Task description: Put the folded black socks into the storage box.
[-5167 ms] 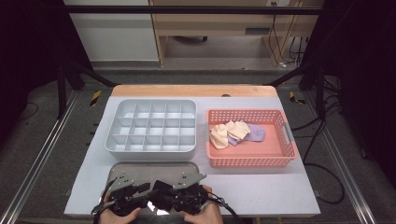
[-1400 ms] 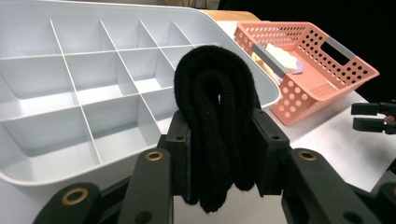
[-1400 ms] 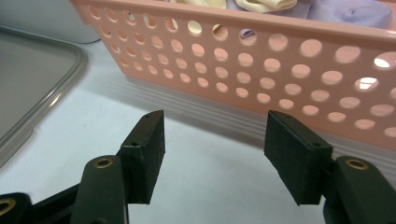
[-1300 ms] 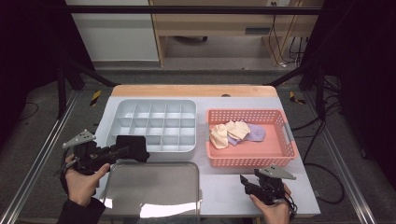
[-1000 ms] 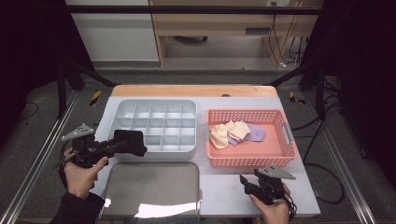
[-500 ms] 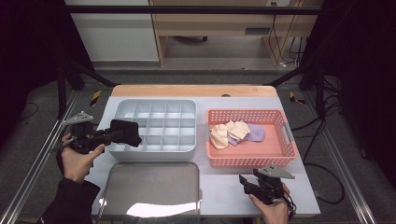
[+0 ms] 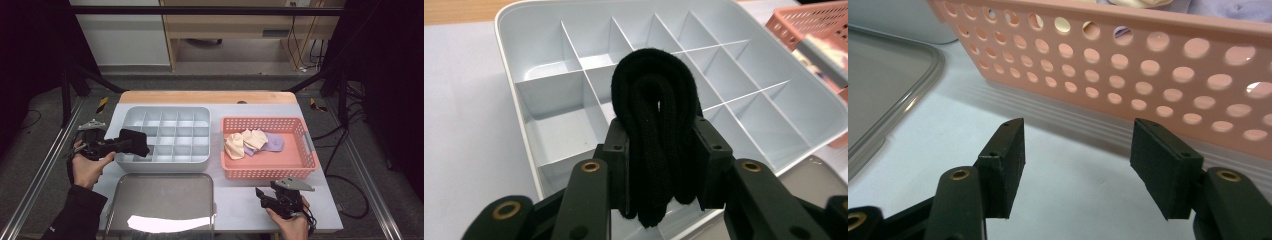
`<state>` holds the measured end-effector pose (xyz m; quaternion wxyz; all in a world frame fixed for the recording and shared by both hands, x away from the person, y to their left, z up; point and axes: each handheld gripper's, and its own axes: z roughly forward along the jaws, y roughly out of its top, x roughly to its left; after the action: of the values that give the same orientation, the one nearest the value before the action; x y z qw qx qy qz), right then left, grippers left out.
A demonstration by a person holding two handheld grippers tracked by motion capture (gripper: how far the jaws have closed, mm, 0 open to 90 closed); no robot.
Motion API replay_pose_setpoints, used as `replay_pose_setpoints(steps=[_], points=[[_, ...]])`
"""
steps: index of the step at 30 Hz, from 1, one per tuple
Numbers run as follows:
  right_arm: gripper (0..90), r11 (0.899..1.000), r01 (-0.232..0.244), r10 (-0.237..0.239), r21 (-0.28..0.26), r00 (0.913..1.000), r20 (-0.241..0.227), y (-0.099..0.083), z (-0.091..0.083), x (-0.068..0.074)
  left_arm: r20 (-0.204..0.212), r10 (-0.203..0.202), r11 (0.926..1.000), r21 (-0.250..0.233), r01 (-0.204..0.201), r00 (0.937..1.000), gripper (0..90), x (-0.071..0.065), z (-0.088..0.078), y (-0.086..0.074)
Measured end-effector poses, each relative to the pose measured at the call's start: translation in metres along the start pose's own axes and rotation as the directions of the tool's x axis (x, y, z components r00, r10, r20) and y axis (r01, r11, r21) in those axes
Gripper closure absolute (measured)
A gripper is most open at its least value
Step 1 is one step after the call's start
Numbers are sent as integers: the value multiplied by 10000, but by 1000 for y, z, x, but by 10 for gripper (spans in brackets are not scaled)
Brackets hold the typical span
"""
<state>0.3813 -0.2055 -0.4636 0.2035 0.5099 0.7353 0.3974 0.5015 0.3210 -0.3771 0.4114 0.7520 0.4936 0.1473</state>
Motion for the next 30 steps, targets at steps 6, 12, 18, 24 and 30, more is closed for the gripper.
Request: replay_pose_setpoints(steps=[6, 12, 18, 24, 30], points=[[392, 10000, -7, 7, -10, 10000, -16, 0, 0, 0, -66, 344, 9985, 431, -341, 9994, 652, -7, 10, -2], [392, 10000, -20, 19, -9, 10000, -34, 0, 0, 0, -23, 744, 9933, 892, -739, 9972, 656, -11, 14, -6], [393, 10000, -27, 28, 29, 10000, -57, 0, 1, 0, 204, 889, 9866, 1356, -908, 9958, 659, -13, 18, -9], [394, 10000, -19, 20, 61, 9999, -103, 0, 2, 1, 113, 824, 9799, 1813, -831, 9965, 658, -17, 24, -10], [394, 10000, -24, 25, 77, 9999, -103, 0, 2, 1, -505, 830, 9756, 2080, -708, 9953, 659, -25, 31, -9]])
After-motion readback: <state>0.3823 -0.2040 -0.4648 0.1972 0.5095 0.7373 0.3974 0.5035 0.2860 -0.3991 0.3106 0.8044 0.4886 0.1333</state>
